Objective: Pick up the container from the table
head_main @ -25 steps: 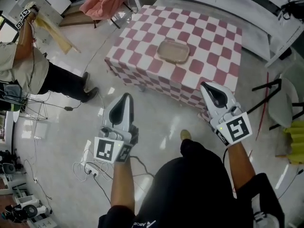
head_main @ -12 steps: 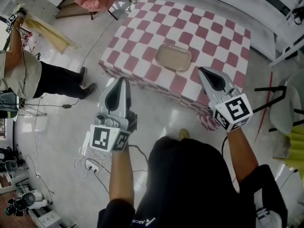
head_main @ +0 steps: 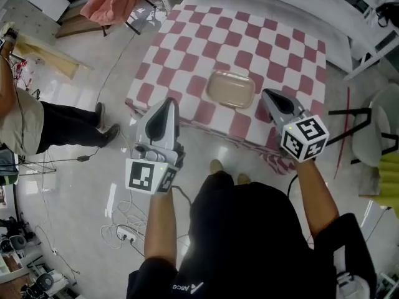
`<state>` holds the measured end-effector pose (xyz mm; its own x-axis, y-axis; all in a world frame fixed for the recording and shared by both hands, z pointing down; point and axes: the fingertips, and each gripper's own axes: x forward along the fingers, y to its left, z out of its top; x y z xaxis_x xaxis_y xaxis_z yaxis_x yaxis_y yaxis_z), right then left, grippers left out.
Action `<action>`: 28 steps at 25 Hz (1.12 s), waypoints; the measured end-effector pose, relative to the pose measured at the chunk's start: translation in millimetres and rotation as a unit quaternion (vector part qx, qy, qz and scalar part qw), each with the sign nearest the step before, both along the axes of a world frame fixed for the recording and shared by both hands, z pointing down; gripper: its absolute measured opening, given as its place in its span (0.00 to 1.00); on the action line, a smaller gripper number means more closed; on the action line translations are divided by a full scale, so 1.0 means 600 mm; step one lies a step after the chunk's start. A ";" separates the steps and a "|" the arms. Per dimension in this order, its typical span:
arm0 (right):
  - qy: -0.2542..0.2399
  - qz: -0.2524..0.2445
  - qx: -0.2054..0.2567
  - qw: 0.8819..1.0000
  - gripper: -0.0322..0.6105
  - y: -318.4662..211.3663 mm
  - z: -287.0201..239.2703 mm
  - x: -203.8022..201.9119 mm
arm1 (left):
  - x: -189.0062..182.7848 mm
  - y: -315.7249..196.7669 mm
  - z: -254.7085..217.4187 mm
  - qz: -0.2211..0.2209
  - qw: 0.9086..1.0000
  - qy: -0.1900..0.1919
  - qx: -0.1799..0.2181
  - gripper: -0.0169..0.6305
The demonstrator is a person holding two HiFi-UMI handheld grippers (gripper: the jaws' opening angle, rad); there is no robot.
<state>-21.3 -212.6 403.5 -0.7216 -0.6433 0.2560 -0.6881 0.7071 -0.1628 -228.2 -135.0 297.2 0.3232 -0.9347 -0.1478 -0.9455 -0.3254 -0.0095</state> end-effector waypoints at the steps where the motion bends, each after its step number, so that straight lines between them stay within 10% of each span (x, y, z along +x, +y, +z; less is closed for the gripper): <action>1: 0.003 0.007 -0.009 1.000 0.05 -0.008 0.009 -0.006 | -0.006 -0.011 0.003 0.009 1.000 -0.001 0.000 0.04; 12: -0.007 0.066 -0.142 0.988 0.20 -0.052 0.124 -0.031 | -0.027 -0.100 0.046 0.084 0.996 0.014 -0.023 0.04; 28: -0.110 0.090 -0.348 0.927 0.34 -0.094 0.249 -0.019 | 0.003 -0.168 0.083 0.087 0.995 0.008 -0.056 0.04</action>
